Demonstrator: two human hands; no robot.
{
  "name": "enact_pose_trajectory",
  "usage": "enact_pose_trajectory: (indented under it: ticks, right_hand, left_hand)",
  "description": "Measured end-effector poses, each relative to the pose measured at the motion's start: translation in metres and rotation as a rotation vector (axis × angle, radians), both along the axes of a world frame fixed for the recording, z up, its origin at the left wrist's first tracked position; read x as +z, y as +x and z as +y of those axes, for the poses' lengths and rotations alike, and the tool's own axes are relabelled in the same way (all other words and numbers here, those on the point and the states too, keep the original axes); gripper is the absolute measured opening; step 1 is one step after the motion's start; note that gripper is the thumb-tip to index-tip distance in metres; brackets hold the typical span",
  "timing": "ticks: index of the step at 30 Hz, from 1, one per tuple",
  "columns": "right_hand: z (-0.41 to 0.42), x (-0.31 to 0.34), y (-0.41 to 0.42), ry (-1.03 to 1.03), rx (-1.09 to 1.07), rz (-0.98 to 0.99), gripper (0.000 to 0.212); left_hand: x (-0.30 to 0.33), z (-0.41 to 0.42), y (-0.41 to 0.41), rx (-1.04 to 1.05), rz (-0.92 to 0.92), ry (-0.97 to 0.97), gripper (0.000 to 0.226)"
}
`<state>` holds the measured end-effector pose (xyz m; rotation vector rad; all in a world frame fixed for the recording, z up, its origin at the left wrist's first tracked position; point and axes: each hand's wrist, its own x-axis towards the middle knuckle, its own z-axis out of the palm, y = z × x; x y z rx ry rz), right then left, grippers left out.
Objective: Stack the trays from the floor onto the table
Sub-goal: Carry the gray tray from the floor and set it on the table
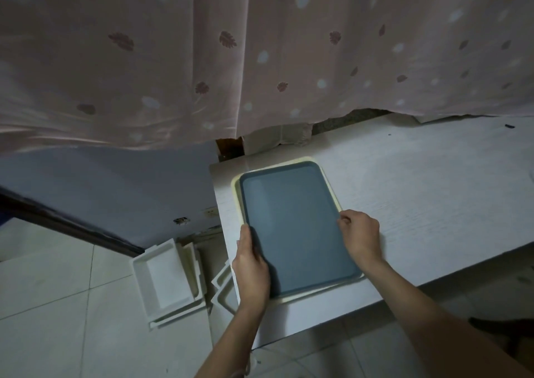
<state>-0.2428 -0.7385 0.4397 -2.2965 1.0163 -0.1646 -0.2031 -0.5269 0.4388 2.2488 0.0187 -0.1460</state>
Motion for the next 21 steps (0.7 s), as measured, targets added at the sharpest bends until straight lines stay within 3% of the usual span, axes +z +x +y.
enact_pose_trajectory:
  ticks: [21]
  right_hand:
    - [0.001,-0.006,-0.004,-0.19,0.188,0.091,0.02]
  left_hand:
    - [0.003,0.006,-0.011,-0.143,0.007,0.024,0.067]
